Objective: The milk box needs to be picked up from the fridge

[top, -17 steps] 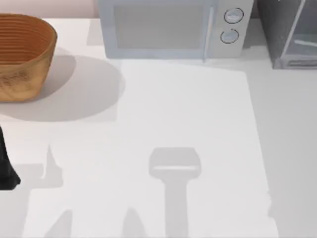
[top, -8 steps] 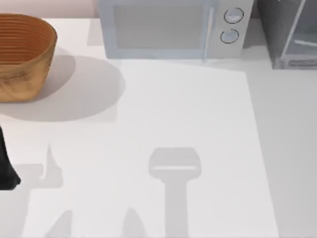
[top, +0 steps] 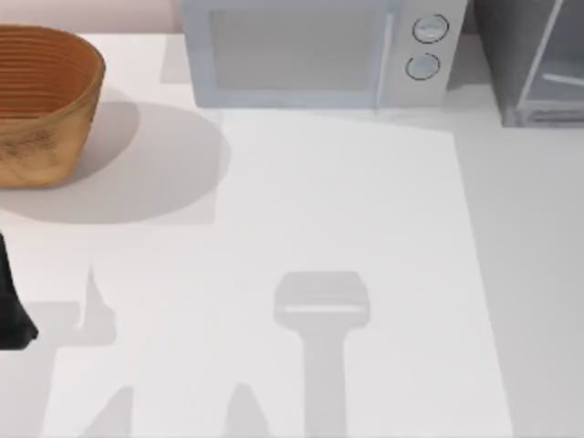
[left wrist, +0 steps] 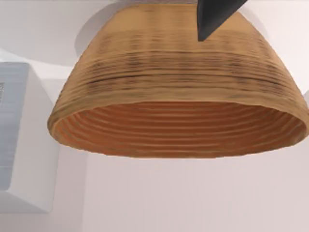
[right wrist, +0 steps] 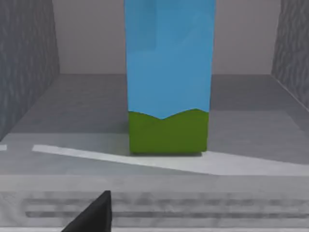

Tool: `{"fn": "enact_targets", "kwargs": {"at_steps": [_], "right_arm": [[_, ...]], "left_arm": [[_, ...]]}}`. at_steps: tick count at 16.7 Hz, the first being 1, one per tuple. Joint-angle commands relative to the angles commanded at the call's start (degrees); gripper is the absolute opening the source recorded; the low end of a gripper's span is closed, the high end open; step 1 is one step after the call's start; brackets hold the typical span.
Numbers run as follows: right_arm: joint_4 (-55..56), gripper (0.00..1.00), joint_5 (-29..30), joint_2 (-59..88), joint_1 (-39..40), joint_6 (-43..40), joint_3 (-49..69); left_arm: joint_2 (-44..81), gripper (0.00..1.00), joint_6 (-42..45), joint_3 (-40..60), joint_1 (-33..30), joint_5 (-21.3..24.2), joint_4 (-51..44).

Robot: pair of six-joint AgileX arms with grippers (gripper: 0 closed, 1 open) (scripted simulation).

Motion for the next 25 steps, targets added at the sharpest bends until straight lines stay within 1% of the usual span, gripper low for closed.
{"fn": "enact_targets", "kwargs": {"at_steps": [6, 9, 12, 18, 25], "right_arm": [[-13.8, 1.00, 8.3, 11.0, 7.8, -0.2, 26.2], [-19.7, 1.00, 11.7, 14.5, 11.1, -0.3, 34.9], [-22.3, 1.00, 13.2, 15.7, 12.6, -0.3, 38.1], [-22.8, 1.00, 13.1, 16.1, 12.5, -0.3, 38.9], [-30.0, 1.00, 14.6, 23.9, 13.9, -0.4, 54.3]], "left_arm": [[0.0, 1.00, 0.0, 0.0, 0.0, 0.0, 0.0], [0.0, 1.00, 0.0, 0.0, 0.0, 0.0, 0.0], [0.0, 1.00, 0.0, 0.0, 0.0, 0.0, 0.0], [0.0, 1.00, 0.0, 0.0, 0.0, 0.0, 0.0], [0.0, 1.00, 0.0, 0.0, 0.0, 0.0, 0.0]]}}
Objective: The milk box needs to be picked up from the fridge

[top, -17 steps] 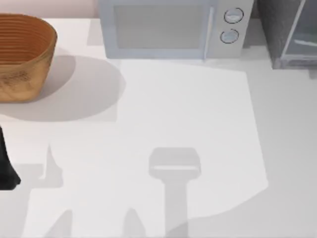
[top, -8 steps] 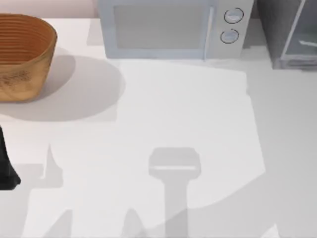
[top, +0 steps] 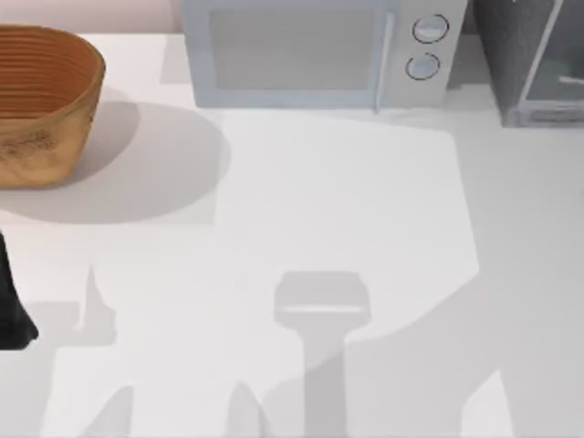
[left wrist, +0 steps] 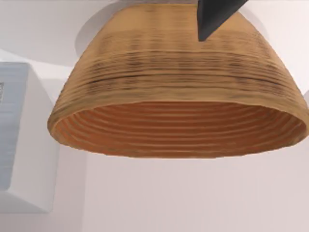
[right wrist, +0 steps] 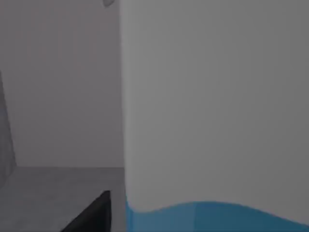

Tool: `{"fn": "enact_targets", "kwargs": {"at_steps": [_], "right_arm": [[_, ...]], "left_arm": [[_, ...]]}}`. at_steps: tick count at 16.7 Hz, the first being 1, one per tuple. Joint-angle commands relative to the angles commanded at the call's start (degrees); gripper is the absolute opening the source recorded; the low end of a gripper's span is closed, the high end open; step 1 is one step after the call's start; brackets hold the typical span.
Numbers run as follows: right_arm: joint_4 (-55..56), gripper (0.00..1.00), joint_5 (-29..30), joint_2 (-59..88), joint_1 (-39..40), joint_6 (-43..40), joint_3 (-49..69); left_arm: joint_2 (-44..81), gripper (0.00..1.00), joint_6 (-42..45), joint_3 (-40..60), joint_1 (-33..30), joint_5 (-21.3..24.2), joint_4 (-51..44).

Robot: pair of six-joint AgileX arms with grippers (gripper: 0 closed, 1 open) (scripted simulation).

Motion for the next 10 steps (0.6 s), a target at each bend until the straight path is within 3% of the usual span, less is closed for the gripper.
{"fn": "enact_targets", "kwargs": {"at_steps": [5, 10], "right_arm": [[-0.9, 1.00, 0.2, 0.8, 0.2, 0.0, 1.3], [-0.9, 0.62, 0.2, 0.8, 0.2, 0.0, 1.3]], "left_arm": [[0.0, 1.00, 0.0, 0.0, 0.0, 0.0, 0.0], [0.0, 1.00, 0.0, 0.0, 0.0, 0.0, 0.0]]}}
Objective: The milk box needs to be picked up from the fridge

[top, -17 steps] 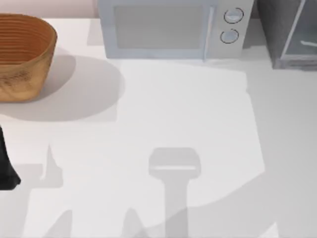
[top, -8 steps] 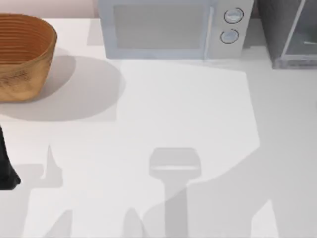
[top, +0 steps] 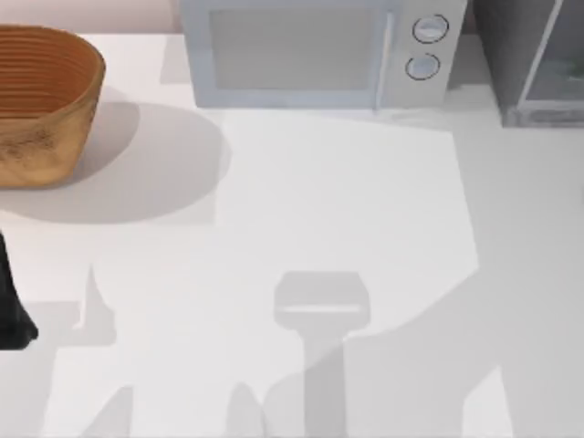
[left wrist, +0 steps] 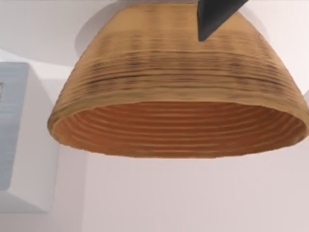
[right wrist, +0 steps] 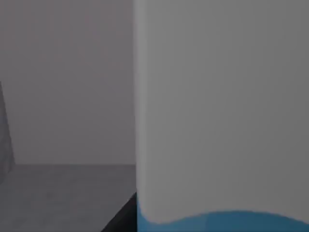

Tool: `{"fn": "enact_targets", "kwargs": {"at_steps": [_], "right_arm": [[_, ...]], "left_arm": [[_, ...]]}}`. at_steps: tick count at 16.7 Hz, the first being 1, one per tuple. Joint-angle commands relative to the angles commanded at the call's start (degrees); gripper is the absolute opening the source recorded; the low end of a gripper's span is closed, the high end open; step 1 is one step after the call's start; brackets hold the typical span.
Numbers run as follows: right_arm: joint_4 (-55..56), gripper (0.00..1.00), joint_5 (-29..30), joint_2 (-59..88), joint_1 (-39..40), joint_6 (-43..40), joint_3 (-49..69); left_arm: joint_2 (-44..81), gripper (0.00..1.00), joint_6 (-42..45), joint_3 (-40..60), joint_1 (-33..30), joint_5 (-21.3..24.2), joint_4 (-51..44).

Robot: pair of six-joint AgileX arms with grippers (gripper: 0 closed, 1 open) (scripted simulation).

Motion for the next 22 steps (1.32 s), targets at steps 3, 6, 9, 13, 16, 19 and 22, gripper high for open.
{"fn": "enact_targets", "kwargs": {"at_steps": [3, 6, 9, 13, 16, 19, 22], "right_arm": [[0.0, 0.40, 0.0, 0.0, 0.0, 0.0, 0.0], [0.0, 0.17, 0.0, 0.0, 0.0, 0.0, 0.0], [0.0, 0.00, 0.0, 0.0, 0.0, 0.0, 0.0], [0.0, 0.00, 0.0, 0.0, 0.0, 0.0, 0.0], [0.0, 0.00, 0.0, 0.0, 0.0, 0.0, 0.0], [-0.9, 0.00, 0.0, -1.0, -0.2, 0.1, 0.2], [-4.7, 0.00, 0.0, -3.7, -0.2, 0.1, 0.9]], "left_arm": [[0.0, 1.00, 0.0, 0.0, 0.0, 0.0, 0.0], [0.0, 1.00, 0.0, 0.0, 0.0, 0.0, 0.0], [0.0, 1.00, 0.0, 0.0, 0.0, 0.0, 0.0], [0.0, 1.00, 0.0, 0.0, 0.0, 0.0, 0.0], [0.0, 1.00, 0.0, 0.0, 0.0, 0.0, 0.0], [0.0, 1.00, 0.0, 0.0, 0.0, 0.0, 0.0], [0.0, 1.00, 0.0, 0.0, 0.0, 0.0, 0.0]]}}
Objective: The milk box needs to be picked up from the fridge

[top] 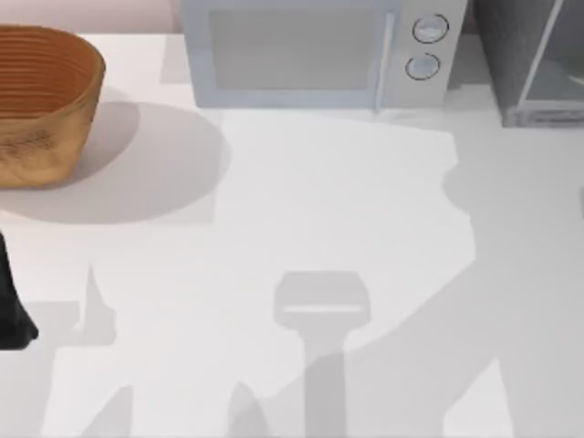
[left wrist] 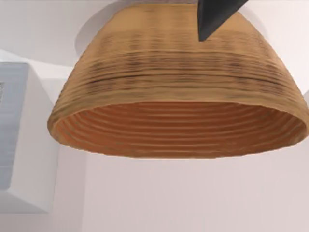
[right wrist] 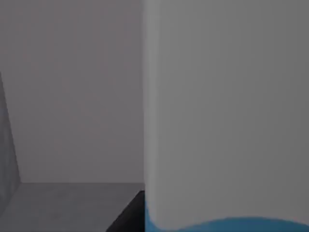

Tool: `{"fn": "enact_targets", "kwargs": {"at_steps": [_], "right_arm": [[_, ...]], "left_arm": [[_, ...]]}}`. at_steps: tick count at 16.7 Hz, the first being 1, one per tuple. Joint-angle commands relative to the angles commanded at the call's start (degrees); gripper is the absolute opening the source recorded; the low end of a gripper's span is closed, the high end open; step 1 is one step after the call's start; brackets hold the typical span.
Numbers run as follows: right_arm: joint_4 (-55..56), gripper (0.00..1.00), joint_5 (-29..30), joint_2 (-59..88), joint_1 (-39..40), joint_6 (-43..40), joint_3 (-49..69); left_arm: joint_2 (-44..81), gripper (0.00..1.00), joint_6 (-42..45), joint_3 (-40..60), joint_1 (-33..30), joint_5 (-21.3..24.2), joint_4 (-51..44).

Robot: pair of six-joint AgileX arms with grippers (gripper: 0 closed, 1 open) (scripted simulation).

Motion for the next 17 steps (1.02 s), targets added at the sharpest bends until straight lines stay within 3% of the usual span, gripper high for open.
{"fn": "enact_targets", "kwargs": {"at_steps": [9, 17], "right_arm": [[-3.3, 0.00, -0.3, -3.6, 0.0, 0.1, -0.1], [4.9, 0.00, -2.5, -16.2, -2.2, 0.3, -22.4]], "left_arm": [[0.0, 1.00, 0.0, 0.0, 0.0, 0.0, 0.0], [0.0, 1.00, 0.0, 0.0, 0.0, 0.0, 0.0]]}}
